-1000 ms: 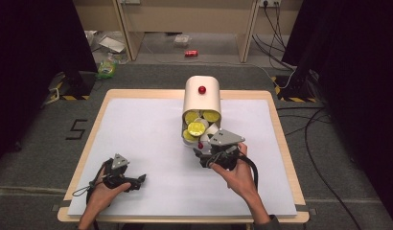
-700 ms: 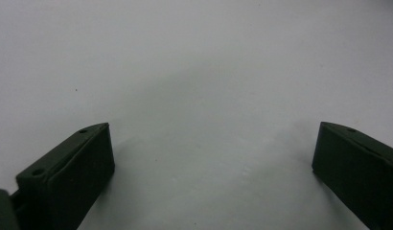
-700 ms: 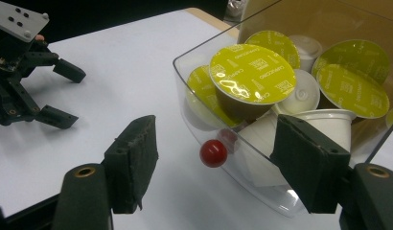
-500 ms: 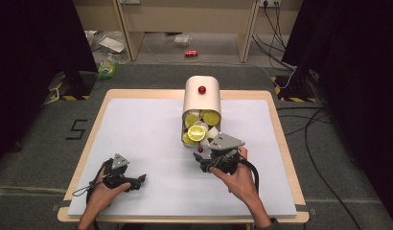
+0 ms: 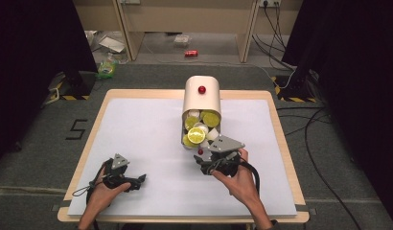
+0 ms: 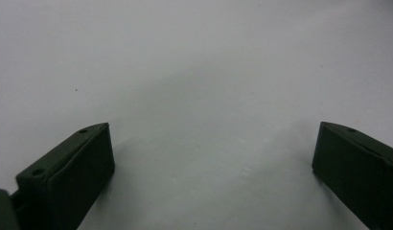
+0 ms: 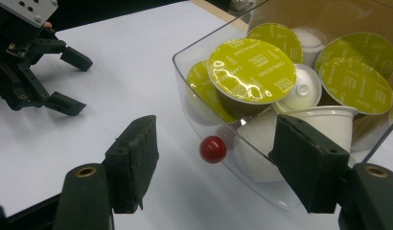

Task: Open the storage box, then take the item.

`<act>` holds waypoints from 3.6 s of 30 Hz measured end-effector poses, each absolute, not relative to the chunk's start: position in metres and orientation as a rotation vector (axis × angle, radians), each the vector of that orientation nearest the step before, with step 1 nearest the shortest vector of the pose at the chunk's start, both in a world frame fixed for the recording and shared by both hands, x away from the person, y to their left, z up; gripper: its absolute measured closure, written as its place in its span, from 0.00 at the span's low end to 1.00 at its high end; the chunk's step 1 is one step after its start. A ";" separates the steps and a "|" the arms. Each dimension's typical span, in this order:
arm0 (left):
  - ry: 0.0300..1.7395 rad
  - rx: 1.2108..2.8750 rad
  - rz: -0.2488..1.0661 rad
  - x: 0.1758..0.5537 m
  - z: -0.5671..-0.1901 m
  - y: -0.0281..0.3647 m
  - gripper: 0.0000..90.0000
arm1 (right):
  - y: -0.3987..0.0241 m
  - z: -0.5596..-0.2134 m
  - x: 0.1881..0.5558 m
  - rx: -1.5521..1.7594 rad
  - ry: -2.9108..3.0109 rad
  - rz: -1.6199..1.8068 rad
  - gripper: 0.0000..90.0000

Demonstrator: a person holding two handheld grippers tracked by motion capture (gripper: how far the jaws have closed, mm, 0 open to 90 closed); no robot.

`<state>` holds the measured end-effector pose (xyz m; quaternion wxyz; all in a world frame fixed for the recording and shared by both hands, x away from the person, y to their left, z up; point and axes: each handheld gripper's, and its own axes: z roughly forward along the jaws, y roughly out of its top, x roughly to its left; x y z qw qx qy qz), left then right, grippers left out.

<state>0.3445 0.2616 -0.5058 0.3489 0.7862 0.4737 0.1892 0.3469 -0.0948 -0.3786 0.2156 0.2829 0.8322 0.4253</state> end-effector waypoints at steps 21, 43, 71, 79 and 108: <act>1.229 2.039 0.491 0.345 -0.506 0.261 0.00 | -0.101 -0.370 0.348 0.879 2.190 1.315 0.30; 1.228 2.038 0.492 0.344 -0.506 0.261 0.00 | -0.091 -0.369 0.365 0.936 2.102 1.320 0.27; 1.228 2.037 0.493 0.344 -0.506 0.261 0.00 | -0.070 -0.380 0.390 0.959 2.133 1.272 0.27; 1.228 2.037 0.493 0.344 -0.506 0.261 0.00 | -0.069 -0.383 0.392 0.940 2.149 1.288 0.35; 1.228 2.038 0.491 0.345 -0.506 0.261 0.00 | -0.080 -0.368 0.385 0.924 2.102 1.344 0.42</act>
